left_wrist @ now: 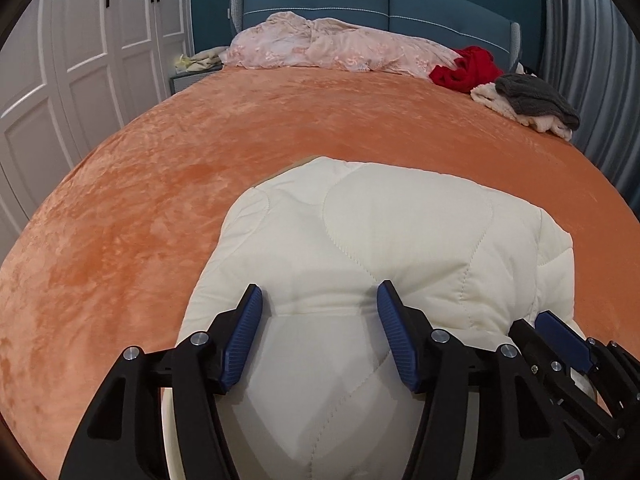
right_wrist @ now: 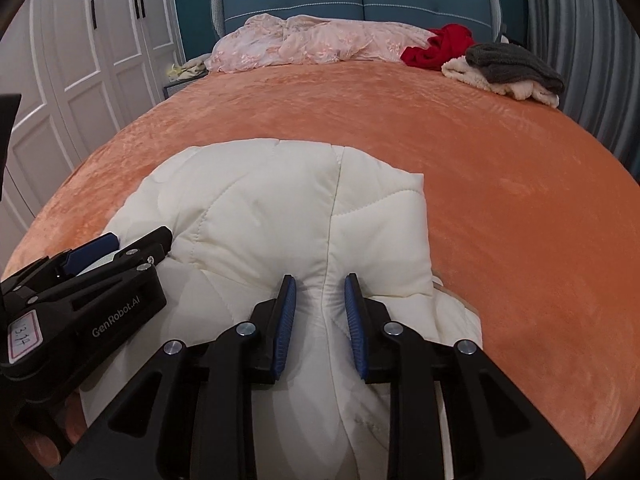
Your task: Fold large clothes
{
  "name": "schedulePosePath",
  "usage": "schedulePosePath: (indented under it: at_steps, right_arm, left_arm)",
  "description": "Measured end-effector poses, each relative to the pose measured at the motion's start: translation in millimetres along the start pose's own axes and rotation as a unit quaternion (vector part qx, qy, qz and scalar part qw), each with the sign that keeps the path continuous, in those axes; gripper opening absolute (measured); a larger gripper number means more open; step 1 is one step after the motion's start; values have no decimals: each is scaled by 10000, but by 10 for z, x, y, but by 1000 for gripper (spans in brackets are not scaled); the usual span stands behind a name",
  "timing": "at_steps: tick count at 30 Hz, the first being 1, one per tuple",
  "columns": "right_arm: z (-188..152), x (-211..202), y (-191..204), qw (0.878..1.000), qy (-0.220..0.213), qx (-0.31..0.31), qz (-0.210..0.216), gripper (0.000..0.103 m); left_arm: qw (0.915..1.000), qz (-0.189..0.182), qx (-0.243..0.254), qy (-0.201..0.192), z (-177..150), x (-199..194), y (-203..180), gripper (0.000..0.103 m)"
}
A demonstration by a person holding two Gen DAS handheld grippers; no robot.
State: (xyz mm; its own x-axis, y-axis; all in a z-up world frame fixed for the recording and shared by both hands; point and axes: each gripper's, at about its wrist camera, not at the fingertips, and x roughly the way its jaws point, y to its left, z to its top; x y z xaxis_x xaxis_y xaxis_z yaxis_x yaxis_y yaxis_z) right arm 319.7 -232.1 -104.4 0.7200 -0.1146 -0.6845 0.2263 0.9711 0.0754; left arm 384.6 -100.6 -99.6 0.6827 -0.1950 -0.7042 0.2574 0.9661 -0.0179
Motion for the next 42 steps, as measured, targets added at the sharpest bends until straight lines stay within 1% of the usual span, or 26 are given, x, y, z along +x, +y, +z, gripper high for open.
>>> schedulePosePath:
  at_steps: [7, 19, 24, 26, 29, 31, 32, 34, 35, 37, 39, 42]
  right_arm:
    - [-54, 52, -30, 9998, -176, 68, 74, 23]
    - [-102, 70, -57, 9994, -325, 95, 98, 23]
    - [-103, 76, -53, 9994, -316, 79, 72, 23]
    - [-83, 69, -47, 9996, -260, 67, 64, 23]
    - [-30, 9, -42, 10000, -5, 45, 87, 24]
    - [7, -130, -71, 9995, 253, 98, 165, 26]
    - [0, -265, -111, 9989, 335, 217, 240, 27]
    - [-101, -558, -185, 9979, 413, 353, 347, 30]
    - [-158, -640, -202, 9978, 462, 328, 337, 30]
    - [-317, -786, -224, 9975, 611, 221, 263, 30]
    - [-503, -893, -216, 9970, 751, 18, 169, 30]
    - [-654, -946, -187, 9959, 889, -90, 101, 31]
  left_arm:
    - [9996, 218, 80, -181, -58, 49, -69, 58]
    - [9994, 233, 84, -224, -73, 83, -51, 58]
    - [9992, 319, 124, -213, -65, 92, -96, 58]
    - [9991, 363, 148, -158, -47, 89, -108, 58]
    - [9987, 443, 241, -3, -15, 11, -132, 59]
    - [9988, 390, 266, 129, -32, -141, -117, 60]
    - [9990, 337, 237, 163, -55, -220, -92, 64]
    - [9996, 155, 99, 229, -142, -459, 3, 68]
    - [9996, 39, -14, 295, -208, -575, 62, 70]
    - [9989, -41, -195, 434, -344, -727, 145, 71]
    - [9981, 9, -230, 568, -489, -844, 184, 72]
    - [9978, 144, -74, 647, -626, -947, 149, 73]
